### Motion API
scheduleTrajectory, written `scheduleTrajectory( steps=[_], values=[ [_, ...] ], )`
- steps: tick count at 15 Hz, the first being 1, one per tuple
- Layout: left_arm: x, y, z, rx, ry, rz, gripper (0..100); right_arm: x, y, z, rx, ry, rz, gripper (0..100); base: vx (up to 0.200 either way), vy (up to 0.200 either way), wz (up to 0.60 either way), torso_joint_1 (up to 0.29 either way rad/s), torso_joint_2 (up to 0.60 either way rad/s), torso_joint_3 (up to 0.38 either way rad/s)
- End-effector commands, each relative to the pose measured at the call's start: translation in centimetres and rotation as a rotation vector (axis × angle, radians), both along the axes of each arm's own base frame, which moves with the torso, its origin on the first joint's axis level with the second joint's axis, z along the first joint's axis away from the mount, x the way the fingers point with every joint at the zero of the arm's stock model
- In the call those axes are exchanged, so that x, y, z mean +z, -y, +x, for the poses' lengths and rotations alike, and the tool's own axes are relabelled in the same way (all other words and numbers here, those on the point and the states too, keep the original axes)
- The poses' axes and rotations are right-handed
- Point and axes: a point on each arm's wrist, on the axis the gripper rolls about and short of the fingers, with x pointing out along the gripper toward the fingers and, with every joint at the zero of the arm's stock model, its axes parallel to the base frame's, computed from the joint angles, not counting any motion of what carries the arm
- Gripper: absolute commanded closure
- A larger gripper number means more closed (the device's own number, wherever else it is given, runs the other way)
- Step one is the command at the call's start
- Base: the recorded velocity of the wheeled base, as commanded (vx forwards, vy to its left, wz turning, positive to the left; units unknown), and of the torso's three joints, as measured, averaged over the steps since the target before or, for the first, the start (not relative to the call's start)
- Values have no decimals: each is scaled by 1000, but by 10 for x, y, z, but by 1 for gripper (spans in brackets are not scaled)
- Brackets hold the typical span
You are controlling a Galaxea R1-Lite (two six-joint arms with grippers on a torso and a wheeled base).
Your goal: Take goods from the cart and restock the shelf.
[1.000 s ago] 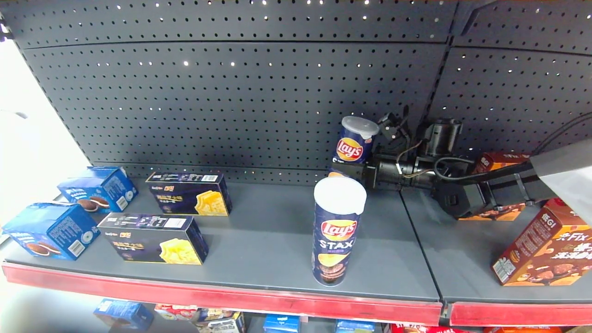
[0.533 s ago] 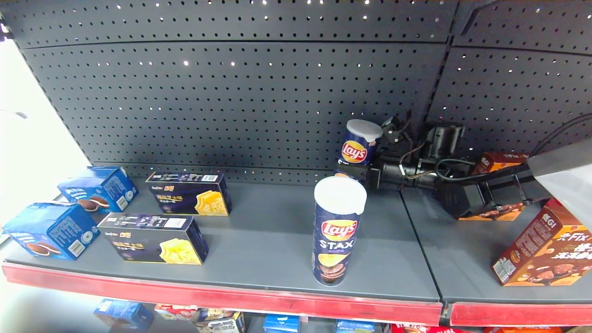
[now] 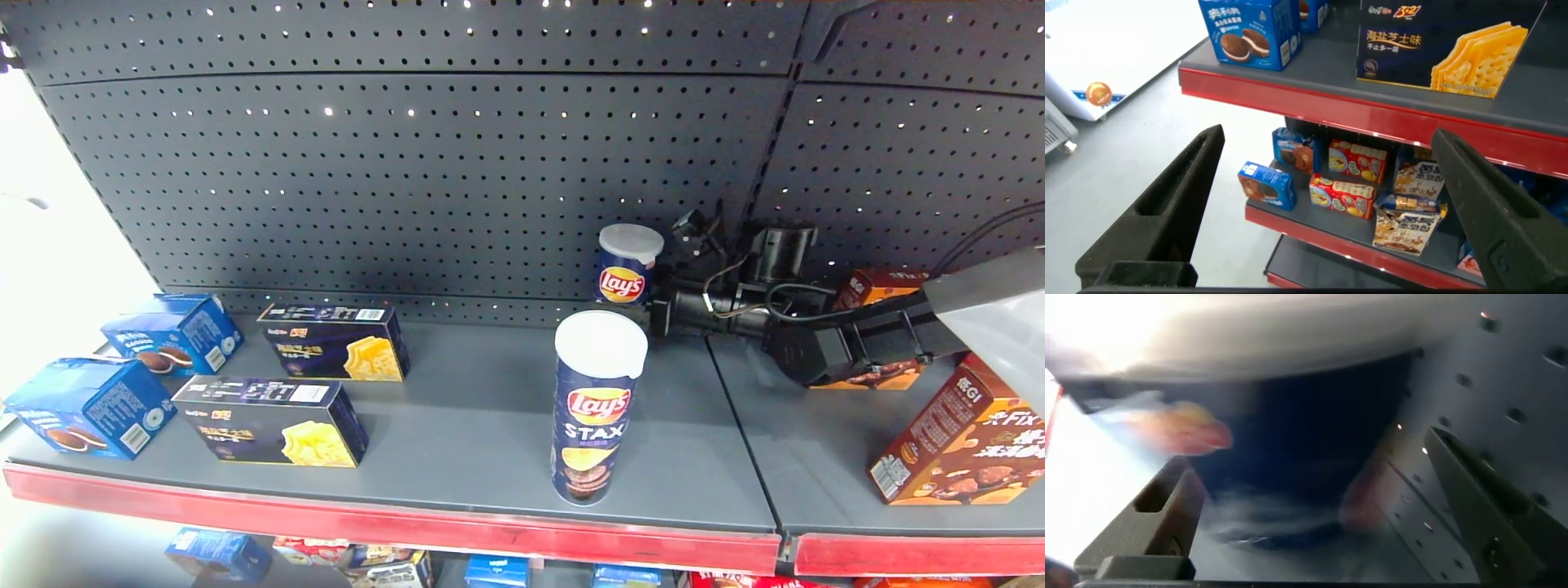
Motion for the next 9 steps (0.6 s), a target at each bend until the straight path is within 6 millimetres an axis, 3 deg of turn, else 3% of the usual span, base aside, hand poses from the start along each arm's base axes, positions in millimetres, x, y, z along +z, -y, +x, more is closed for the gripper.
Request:
scheduleTrajectory(
  steps=[1, 5, 9],
  values=[
    [0, 0, 0, 1, 0, 0, 0, -2, -2, -1, -12, -6, -3, 0, 0, 0, 0, 0, 0, 0],
    [0, 0, 0, 1, 0, 0, 0, 3, -1, -9, -24, -7, -5, 0, 0, 0, 0, 0, 0, 0],
    [0, 0, 0, 1, 0, 0, 0, -1, 4, -28, -124, -1, -66, 0, 0, 0, 0, 0, 0, 0]
  ],
)
